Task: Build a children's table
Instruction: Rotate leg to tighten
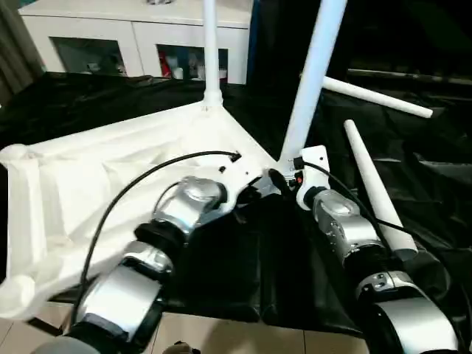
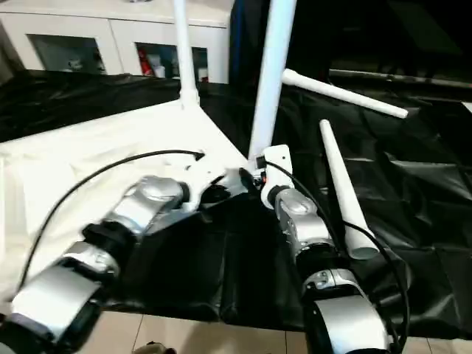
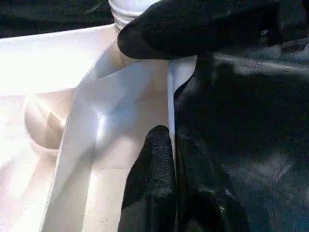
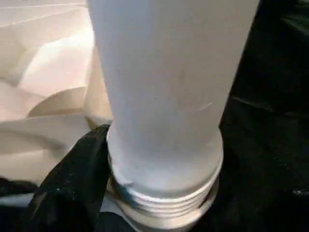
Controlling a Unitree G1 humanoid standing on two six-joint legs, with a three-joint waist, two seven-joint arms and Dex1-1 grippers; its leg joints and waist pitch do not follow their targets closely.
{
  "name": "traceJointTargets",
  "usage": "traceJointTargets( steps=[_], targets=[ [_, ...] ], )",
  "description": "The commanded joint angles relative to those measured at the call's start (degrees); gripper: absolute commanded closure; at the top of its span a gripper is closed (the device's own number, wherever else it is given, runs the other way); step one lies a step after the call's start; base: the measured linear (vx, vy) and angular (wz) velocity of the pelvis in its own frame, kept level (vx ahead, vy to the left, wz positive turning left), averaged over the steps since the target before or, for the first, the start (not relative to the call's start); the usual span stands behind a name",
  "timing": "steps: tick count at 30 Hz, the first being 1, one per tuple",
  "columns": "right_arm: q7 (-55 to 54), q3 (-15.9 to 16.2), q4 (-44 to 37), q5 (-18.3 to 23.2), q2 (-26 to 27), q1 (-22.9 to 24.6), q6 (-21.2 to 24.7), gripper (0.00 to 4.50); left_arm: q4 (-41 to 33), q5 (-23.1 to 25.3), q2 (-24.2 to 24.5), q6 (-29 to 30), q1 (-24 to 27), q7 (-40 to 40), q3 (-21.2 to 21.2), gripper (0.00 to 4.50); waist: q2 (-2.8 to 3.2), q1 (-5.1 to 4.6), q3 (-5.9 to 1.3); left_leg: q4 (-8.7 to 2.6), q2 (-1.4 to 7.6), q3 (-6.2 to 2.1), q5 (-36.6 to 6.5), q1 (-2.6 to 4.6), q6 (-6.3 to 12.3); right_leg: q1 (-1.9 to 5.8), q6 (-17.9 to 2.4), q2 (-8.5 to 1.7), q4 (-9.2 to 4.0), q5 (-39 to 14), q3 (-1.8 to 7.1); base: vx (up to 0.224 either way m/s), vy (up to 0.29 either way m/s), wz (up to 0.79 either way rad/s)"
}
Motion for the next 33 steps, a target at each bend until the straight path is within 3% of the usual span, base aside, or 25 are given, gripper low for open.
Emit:
traceJointTargets(
  steps=[1, 3, 4, 6, 11, 15, 17, 24, 25, 33],
  targets=[
    [2.62, 0.32, -2.72, 0.45, -1.66, 0.78, 0.68, 0.57, -1.49, 0.29, 1.65, -2.24, 0.87, -1.34, -0.17, 4.50, -0.52, 0.14, -4.09, -4.10, 2.35, -1.10, -11.37, 0.95, 2.49, 2.84, -12.49, -3.26, -4.35, -6.15, 2.90, 0.000, 0.000, 0.00],
    [12.78, 2.60, -9.08, 1.64, -5.62, 3.59, 4.15, 0.57, -2.13, -0.30, 3.58, -4.96, 1.76, -4.68, 0.10, 4.50, -0.71, 0.16, -4.19, -3.94, 2.21, -1.03, -10.05, 0.79, 3.46, 3.07, -12.79, -3.09, -4.11, -3.84, 2.85, 0.000, 0.000, 0.00],
    [17.73, 3.93, -12.37, 2.23, -7.69, 5.24, 5.12, 0.57, -2.30, -0.54, 4.48, -6.52, 2.18, -6.39, 0.10, 4.50, -0.89, 0.57, -4.25, -3.68, 2.27, -1.07, -8.49, 0.61, 5.02, 3.39, -12.15, -3.05, -3.89, -1.03, 2.88, 0.000, 0.000, 0.00],
    [23.45, 5.25, -16.62, 3.19, -10.42, 7.53, 6.07, 0.57, -2.65, -0.89, 5.64, -8.06, 2.73, -9.13, -0.09, 4.50, -0.93, 0.90, -4.19, -3.58, 2.27, -0.94, -8.00, 0.69, 6.25, 3.24, -12.14, -3.03, -3.86, 0.01, 2.86, 0.000, 0.000, 0.00],
    [33.53, 7.57, -22.23, 4.58, -15.91, 11.08, 7.25, 0.57, -7.08, -4.18, 8.59, -8.09, 4.66, -18.81, -0.30, 4.50, -0.63, 0.92, -4.07, -3.74, 2.65, -0.91, -10.23, 0.78, 4.84, 2.81, -13.36, -3.24, -4.08, -4.68, 2.84, 0.000, 0.000, 0.00],
    [35.30, 7.78, -23.11, 4.99, -16.10, 11.34, 7.29, 0.57, -10.93, -5.91, 9.99, -6.47, 6.01, -24.55, -1.06, 4.50, -0.14, 1.31, -4.00, -3.97, 2.81, -0.91, -11.26, 1.08, 3.41, 2.52, -14.12, -3.27, -4.07, -5.66, 2.95, 0.000, 0.000, 0.00],
    [36.01, 8.13, -24.53, 5.22, -16.11, 11.52, 8.19, 0.57, -12.64, -6.55, 10.53, -6.23, 6.72, -27.02, -1.57, 4.50, -0.19, 1.47, -4.04, -3.98, 2.85, -0.85, -11.24, 1.15, 3.15, 2.49, -14.39, -3.21, -3.94, -4.91, 2.99, 0.000, 0.000, 0.00],
    [36.53, 9.47, -23.19, 3.40, -15.69, 10.37, 8.07, 0.57, -13.29, -5.85, 10.88, -6.24, 7.07, -27.42, -1.41, 4.50, -0.40, 1.75, -4.04, -4.02, 2.70, -0.87, -11.20, 1.09, 2.40, 2.53, -13.79, -3.30, -3.90, -4.99, 3.01, 0.000, 0.000, 0.00],
    [36.59, 9.41, -22.88, 3.31, -15.59, 10.23, 7.98, 0.83, -13.46, -5.87, 10.94, -6.09, 7.12, -27.45, -1.39, 4.50, -0.53, 1.80, -4.07, -3.97, 2.67, -0.86, -11.01, 1.09, 2.45, 2.59, -13.63, -3.37, -3.90, -5.12, 3.03, 0.000, 0.000, 0.00],
    [37.10, 9.25, -22.48, 3.80, -15.17, 10.28, 7.86, 1.43, -15.19, -5.91, 11.49, -4.85, 8.15, -27.66, -1.28, 4.50, -0.58, 1.71, -4.10, -3.91, 2.67, -0.86, -10.04, 0.96, 2.97, 2.59, -13.63, -3.31, -3.76, -4.48, 2.99, 0.000, 0.000, 0.00]
  ],
)
